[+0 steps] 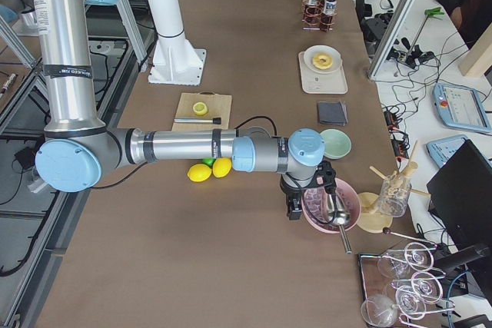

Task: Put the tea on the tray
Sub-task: 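Close the left gripper on the white cap of one tea bottle, then lift the tea bottle up out of the copper rack with the left gripper, then carry the bottle toward the tray and set it upright on the table nearer the robot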

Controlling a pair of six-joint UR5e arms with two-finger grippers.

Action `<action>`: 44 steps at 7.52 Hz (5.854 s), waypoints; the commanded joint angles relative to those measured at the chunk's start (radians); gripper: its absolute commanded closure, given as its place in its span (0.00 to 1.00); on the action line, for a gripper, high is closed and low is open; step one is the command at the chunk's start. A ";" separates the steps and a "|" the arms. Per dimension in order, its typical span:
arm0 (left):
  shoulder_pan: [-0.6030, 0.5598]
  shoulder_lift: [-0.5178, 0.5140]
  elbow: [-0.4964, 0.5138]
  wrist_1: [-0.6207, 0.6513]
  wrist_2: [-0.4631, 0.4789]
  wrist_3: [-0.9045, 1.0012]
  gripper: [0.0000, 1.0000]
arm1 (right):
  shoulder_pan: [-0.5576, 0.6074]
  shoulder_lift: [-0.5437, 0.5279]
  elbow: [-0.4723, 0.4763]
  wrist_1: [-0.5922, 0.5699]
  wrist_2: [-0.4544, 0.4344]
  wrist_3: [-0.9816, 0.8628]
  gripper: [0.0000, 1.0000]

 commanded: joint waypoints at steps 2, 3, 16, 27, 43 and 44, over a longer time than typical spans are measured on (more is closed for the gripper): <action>0.000 0.002 0.000 -0.002 -0.002 0.001 0.96 | 0.000 -0.002 -0.001 0.000 0.001 -0.002 0.00; -0.004 -0.002 -0.003 0.005 -0.008 -0.001 1.00 | 0.001 -0.004 0.001 0.000 0.001 -0.002 0.00; 0.004 -0.061 -0.483 0.501 0.019 -0.153 1.00 | 0.000 -0.013 -0.007 0.000 0.005 -0.024 0.00; 0.618 -0.594 -0.248 0.793 0.418 -0.774 1.00 | 0.002 -0.008 -0.001 0.002 0.001 -0.031 0.00; 0.683 -0.561 -0.169 0.630 0.506 -0.751 0.02 | 0.000 0.019 -0.015 0.000 0.001 -0.025 0.00; 0.625 -0.555 -0.202 0.630 0.494 -0.698 0.02 | 0.000 0.024 -0.015 -0.002 0.001 -0.023 0.00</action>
